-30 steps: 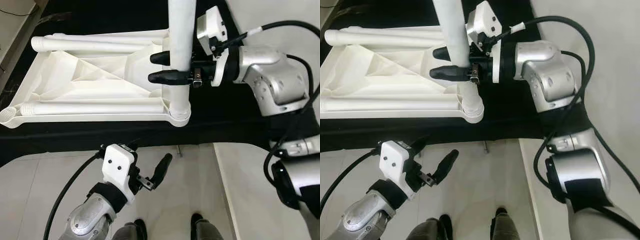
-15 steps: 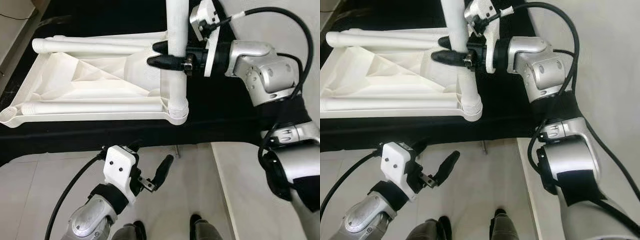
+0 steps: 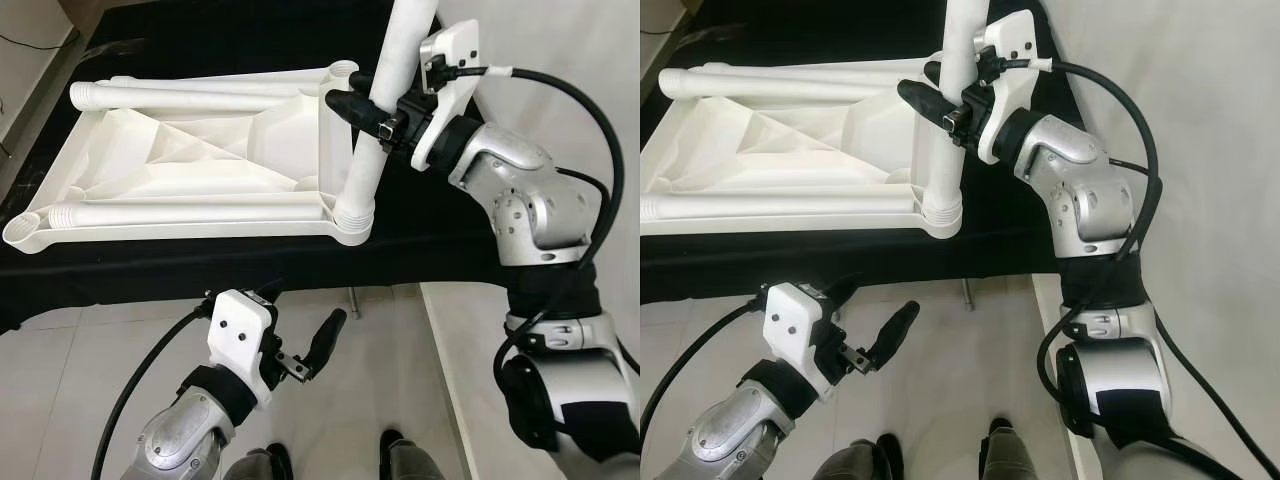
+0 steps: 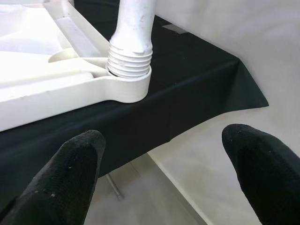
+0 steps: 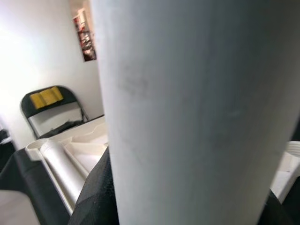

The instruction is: Building children table

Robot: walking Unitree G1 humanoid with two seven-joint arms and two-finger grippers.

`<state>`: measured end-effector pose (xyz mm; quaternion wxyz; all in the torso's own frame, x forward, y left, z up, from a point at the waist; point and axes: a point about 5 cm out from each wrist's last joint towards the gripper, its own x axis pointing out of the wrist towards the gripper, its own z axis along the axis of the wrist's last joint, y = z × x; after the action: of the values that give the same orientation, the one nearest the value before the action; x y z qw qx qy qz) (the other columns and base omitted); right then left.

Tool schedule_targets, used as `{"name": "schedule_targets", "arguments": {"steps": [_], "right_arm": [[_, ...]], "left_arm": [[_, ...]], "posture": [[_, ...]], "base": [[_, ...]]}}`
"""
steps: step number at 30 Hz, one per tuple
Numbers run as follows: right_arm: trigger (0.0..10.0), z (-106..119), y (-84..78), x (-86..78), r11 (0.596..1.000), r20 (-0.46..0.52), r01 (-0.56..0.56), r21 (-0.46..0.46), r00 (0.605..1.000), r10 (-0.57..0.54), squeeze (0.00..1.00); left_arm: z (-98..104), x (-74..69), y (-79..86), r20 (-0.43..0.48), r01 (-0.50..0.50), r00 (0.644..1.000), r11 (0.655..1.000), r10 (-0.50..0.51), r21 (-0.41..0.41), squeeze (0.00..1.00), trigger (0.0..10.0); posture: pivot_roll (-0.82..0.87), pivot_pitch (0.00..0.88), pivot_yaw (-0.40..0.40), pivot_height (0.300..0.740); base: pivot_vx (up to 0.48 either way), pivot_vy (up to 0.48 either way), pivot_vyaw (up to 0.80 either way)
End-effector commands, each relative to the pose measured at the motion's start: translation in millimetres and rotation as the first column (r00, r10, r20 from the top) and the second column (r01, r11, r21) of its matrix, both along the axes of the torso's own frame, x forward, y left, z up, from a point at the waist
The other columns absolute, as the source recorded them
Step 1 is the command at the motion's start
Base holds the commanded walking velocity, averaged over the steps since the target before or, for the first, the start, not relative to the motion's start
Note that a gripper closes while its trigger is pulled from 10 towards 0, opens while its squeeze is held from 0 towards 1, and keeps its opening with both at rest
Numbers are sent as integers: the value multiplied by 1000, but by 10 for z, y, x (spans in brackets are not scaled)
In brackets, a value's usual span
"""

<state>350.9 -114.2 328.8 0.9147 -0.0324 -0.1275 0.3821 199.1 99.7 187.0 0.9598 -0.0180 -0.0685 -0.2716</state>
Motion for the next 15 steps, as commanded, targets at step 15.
{"name": "schedule_targets", "arguments": {"steps": [15], "right_arm": [[10000,4,4,-16,996,-23,-23,83,999,25,0]], "left_arm": [[220,178,62,118,-68,991,998,66,9,0,10000]], "posture": [[-56,219,65,740]], "base": [[0,0,0]]}}
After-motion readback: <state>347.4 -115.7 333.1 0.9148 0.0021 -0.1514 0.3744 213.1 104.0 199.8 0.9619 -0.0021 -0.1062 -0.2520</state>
